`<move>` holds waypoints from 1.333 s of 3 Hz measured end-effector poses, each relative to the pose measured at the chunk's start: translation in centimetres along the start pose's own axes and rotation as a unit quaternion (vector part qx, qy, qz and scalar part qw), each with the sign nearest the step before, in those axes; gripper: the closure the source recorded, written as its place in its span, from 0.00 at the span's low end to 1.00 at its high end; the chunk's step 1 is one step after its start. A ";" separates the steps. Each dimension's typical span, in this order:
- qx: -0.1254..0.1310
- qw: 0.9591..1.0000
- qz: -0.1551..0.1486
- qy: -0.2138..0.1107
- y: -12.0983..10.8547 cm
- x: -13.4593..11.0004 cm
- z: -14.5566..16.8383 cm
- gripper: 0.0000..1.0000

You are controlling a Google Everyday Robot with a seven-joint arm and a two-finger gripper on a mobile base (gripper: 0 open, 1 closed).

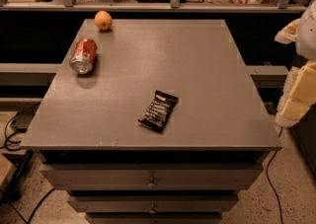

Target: Pick coke can

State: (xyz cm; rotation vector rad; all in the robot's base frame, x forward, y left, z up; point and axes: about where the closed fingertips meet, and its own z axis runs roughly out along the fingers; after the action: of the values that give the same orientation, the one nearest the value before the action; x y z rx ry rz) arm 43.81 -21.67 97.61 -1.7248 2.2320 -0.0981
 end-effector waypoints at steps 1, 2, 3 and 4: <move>0.003 1.000 0.000 -0.002 -0.1 -0.1 -0.1 0.00; 0.009 0.999 -0.015 -0.035 -0.4 -2.1 0.9 0.00; 0.015 0.995 -0.031 -0.090 -1.2 -5.5 2.9 0.00; 0.017 0.988 -0.038 -0.148 -2.7 -8.7 5.1 0.00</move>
Offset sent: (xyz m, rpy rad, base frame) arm 0.0339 0.0632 -0.0170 0.1729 -0.0984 0.1421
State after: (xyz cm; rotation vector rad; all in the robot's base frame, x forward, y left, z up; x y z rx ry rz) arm 49.77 -13.41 95.22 -1.6829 1.9418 0.0969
